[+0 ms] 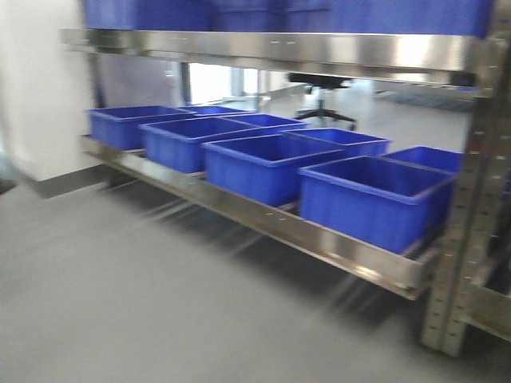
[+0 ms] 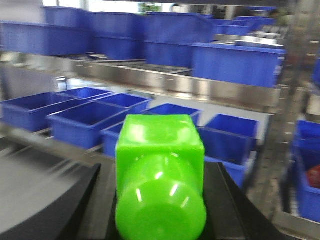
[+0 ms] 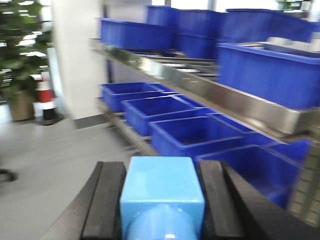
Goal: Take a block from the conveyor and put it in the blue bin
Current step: 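Drive up to the steel shelf of blue bins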
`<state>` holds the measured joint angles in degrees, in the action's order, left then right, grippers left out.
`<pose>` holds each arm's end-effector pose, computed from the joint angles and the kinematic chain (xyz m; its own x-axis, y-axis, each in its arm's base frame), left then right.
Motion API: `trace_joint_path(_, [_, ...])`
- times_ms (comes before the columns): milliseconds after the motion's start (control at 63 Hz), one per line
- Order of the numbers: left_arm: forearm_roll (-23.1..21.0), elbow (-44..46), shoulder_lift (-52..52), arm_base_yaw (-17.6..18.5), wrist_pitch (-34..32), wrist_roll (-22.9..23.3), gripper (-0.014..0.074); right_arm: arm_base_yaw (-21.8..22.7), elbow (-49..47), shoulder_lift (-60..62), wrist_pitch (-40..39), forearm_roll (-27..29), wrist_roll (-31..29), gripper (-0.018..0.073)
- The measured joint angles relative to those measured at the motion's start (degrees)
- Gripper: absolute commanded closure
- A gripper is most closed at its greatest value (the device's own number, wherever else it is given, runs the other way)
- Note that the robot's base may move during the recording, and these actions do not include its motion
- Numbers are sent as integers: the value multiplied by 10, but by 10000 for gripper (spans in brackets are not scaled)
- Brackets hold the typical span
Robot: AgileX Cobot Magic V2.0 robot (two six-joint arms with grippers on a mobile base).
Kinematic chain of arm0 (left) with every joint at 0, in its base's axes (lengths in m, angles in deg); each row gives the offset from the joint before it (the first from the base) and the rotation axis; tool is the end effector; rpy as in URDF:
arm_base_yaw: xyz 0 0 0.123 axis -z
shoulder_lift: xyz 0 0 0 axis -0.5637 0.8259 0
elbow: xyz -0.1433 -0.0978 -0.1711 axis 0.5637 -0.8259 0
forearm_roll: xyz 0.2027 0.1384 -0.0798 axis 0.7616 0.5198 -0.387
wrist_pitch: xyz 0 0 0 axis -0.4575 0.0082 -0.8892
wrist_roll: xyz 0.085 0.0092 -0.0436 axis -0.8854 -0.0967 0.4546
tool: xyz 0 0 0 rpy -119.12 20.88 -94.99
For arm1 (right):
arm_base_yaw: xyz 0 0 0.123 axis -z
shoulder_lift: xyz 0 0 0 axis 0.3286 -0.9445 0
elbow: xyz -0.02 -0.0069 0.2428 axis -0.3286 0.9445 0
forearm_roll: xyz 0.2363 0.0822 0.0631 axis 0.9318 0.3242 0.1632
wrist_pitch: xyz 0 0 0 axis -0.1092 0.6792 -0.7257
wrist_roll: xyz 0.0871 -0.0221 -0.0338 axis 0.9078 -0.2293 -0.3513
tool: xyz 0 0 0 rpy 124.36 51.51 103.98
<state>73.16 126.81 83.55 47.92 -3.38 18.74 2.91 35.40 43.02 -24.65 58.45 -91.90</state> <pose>0.1357 -0.0338 0.3830 -0.0314 0.0103 -0.9995 0.2448 0.9696 0.0023 0.1463 0.0493 0.3776 -0.0563 0.0316 -0.9979 -0.3399 0.9392 0.0489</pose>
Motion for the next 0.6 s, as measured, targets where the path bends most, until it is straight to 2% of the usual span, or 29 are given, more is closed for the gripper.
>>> trace_joint_path(603, [0, 0, 0, 0, 0, 0, 708, 0, 0, 0, 0, 0, 0, 727])
